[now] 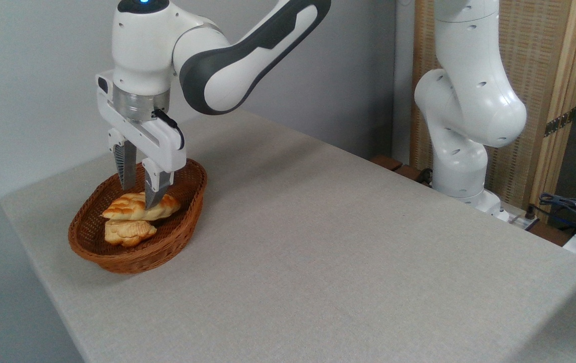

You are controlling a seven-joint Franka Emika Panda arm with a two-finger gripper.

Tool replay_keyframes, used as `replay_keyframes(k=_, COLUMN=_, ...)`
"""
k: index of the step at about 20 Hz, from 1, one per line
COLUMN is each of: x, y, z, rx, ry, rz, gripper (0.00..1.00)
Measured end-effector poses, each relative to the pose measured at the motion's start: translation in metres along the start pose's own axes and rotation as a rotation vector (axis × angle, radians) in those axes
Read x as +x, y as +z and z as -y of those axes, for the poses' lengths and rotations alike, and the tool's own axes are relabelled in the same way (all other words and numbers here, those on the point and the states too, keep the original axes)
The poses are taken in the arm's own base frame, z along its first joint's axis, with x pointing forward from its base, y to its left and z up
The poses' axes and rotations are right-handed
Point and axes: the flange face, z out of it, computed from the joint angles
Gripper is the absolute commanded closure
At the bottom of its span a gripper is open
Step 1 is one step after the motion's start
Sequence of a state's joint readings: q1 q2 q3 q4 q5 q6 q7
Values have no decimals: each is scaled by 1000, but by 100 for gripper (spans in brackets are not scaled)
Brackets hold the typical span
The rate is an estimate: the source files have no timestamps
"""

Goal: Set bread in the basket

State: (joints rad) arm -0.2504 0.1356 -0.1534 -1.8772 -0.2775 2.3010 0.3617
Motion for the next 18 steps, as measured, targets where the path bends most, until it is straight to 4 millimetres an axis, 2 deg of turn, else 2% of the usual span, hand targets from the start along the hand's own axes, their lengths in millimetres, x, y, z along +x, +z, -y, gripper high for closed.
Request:
replay_keyframes(k=3, x=1, y=-2, z=0, rx=1, ry=0, rz=-5, gripper=0)
replay_keyframes(k=6, x=-1, y=-17, z=9, rx=4, ry=-11, rz=11, gripper=0)
replay_keyframes(k=10, x=-20, y=-71, z=41, rx=74, ry=-14, rz=102, gripper=0)
replay_keyframes(k=12, x=-32, y=-91, z=58, rx=120, ry=1, rz=159, gripper=0)
replay_keyframes(k=18, x=-64, y=-107, z=114, rx=124, ry=100, rz=273, gripper=0)
